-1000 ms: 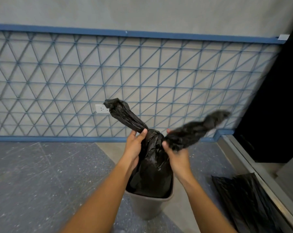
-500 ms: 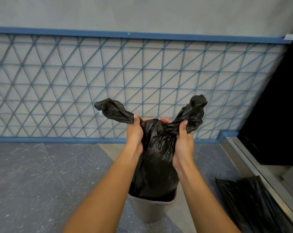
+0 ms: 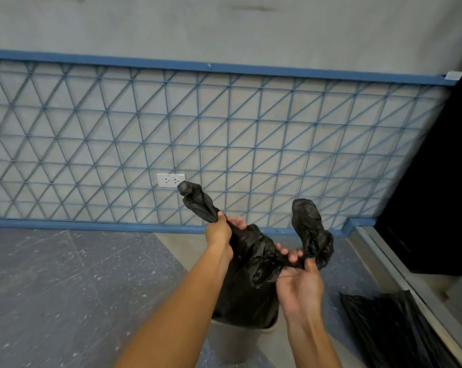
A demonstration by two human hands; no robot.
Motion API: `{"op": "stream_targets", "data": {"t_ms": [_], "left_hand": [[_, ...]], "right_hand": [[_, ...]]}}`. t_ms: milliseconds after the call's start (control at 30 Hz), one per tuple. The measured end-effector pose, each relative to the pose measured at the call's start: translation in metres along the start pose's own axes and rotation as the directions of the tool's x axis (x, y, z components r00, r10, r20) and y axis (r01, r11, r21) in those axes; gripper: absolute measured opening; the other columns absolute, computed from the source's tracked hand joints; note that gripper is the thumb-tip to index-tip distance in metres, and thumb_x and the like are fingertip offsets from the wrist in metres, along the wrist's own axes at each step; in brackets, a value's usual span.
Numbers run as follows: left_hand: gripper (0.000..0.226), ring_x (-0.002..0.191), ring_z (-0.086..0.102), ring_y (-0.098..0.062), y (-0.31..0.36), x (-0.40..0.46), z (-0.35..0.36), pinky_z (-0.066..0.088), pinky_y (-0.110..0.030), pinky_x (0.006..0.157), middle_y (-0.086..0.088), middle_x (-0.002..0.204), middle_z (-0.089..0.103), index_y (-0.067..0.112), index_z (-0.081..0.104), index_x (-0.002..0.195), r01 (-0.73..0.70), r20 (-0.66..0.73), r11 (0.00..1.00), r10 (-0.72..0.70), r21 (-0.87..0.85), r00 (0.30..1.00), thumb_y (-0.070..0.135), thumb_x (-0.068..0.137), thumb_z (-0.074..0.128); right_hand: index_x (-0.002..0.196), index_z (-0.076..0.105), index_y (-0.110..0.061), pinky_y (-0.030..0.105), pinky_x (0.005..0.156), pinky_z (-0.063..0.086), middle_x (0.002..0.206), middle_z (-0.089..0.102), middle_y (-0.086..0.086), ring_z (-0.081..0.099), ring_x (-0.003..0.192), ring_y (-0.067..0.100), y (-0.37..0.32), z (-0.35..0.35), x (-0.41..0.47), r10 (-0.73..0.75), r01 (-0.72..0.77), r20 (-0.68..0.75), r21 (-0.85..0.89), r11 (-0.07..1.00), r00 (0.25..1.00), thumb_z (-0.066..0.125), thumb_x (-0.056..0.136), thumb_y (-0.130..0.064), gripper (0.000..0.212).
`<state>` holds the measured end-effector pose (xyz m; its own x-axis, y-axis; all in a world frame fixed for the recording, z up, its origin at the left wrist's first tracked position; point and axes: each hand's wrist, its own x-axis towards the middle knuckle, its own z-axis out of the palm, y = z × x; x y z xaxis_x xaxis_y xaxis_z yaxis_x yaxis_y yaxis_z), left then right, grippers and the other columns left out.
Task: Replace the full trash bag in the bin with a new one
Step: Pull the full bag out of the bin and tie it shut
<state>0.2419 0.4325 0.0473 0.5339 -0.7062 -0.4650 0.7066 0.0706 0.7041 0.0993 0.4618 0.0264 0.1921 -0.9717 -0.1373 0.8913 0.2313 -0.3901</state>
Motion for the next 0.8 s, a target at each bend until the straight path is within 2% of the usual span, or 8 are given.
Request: {"op": "stream_targets", "data": {"t_ms": [167, 267, 367, 433, 533, 667, 733, 800], "left_hand": [[0.035, 0.037, 0.04, -0.009, 0.016, -0.002, -0.015, 0.041, -0.026, 0.056, 0.007, 0.044, 0.043, 0.017, 0.045, 0.07, -0.013, 0.204, 0.971, 0.063, -0.239, 0.977, 0.035, 0.1, 0.038], [0.033, 0.032, 0.032, -0.005, 0.028, -0.005, -0.026, 0.034, -0.019, 0.044, 0.008, 0.041, 0.037, 0.02, 0.046, 0.071, -0.05, 0.235, 0.942, 0.134, -0.331, 0.963, 0.041, 0.096, 0.043], [0.036, 0.029, 0.027, -0.004, 0.042, -0.005, -0.04, 0.027, -0.015, 0.035, 0.008, 0.039, 0.032, 0.021, 0.044, 0.07, -0.116, 0.204, 0.913, 0.209, -0.392, 0.957, 0.045, 0.096, 0.04], [0.04, 0.029, 0.025, -0.004, 0.049, -0.004, -0.05, 0.025, -0.016, 0.033, 0.008, 0.038, 0.03, 0.021, 0.042, 0.068, -0.146, 0.176, 0.898, 0.236, -0.415, 0.956, 0.048, 0.097, 0.035], [0.041, 0.029, 0.024, -0.005, 0.052, -0.006, -0.056, 0.023, -0.017, 0.032, 0.008, 0.039, 0.03, 0.021, 0.042, 0.069, -0.173, 0.158, 0.896, 0.256, -0.408, 0.954, 0.049, 0.098, 0.032], [0.04, 0.029, 0.023, -0.005, 0.055, -0.015, -0.048, 0.022, -0.017, 0.032, 0.009, 0.04, 0.029, 0.021, 0.044, 0.07, -0.223, 0.188, 0.914, 0.298, -0.34, 0.936, 0.046, 0.098, 0.034], [0.035, 0.032, 0.025, -0.005, 0.058, -0.022, -0.04, 0.025, -0.018, 0.034, 0.009, 0.044, 0.031, 0.018, 0.047, 0.074, -0.328, 0.243, 0.921, 0.375, -0.212, 0.894, 0.04, 0.099, 0.036], [0.03, 0.037, 0.031, -0.005, 0.059, -0.033, -0.027, 0.032, -0.019, 0.04, 0.009, 0.049, 0.037, 0.015, 0.05, 0.078, -0.494, 0.328, 0.869, 0.473, -0.02, 0.818, 0.032, 0.1, 0.038]], "right_hand": [[0.072, 0.055, -0.013, 0.037, 0.084, 0.045, 0.061, 0.047, 0.001, 0.05, 0.059, 0.018, -0.01, 0.006, 0.007, 0.03, -0.043, 0.108, 0.119, 0.992, 0.994, 0.074, 0.056, -0.024, 0.027], [0.081, 0.054, -0.015, 0.038, 0.086, 0.045, 0.065, 0.05, 0.0, 0.05, 0.063, 0.016, -0.008, 0.007, 0.011, 0.045, -0.048, 0.119, 0.028, 0.998, 0.992, 0.084, 0.054, -0.017, 0.04], [0.078, 0.052, -0.015, 0.029, 0.064, 0.053, 0.052, 0.047, -0.006, 0.045, 0.044, 0.009, -0.014, 0.015, 0.021, -0.018, 0.011, -0.044, -0.146, 0.989, 0.999, 0.064, 0.08, -0.007, 0.015], [0.076, 0.048, -0.017, 0.02, 0.052, 0.048, 0.045, 0.043, -0.008, 0.04, 0.036, 0.007, -0.021, 0.019, 0.027, -0.068, 0.057, -0.107, -0.107, 0.993, 0.992, 0.048, 0.094, -0.014, 0.019], [0.082, 0.049, -0.017, 0.014, 0.043, 0.04, 0.042, 0.038, -0.009, 0.034, 0.032, 0.007, -0.028, 0.02, 0.032, -0.099, 0.089, -0.166, -0.066, 0.994, 0.981, 0.038, 0.1, -0.018, 0.021], [0.083, 0.05, -0.015, 0.015, 0.037, 0.031, 0.041, 0.034, -0.008, 0.028, 0.03, 0.006, -0.033, 0.031, 0.041, -0.168, 0.103, -0.228, -0.273, 0.957, 0.959, 0.041, 0.1, -0.017, 0.019], [0.085, 0.046, -0.016, 0.016, 0.037, 0.029, 0.046, 0.036, -0.004, 0.031, 0.032, 0.007, -0.038, 0.045, 0.051, -0.212, 0.081, -0.189, -0.535, 0.841, 0.959, 0.044, 0.096, -0.008, 0.014], [0.107, 0.043, -0.014, 0.024, 0.05, 0.038, 0.071, 0.046, 0.004, 0.049, 0.054, 0.017, -0.04, 0.067, 0.056, -0.207, 0.028, -0.081, -0.879, 0.475, 0.975, 0.047, 0.091, -0.004, 0.019]]}}
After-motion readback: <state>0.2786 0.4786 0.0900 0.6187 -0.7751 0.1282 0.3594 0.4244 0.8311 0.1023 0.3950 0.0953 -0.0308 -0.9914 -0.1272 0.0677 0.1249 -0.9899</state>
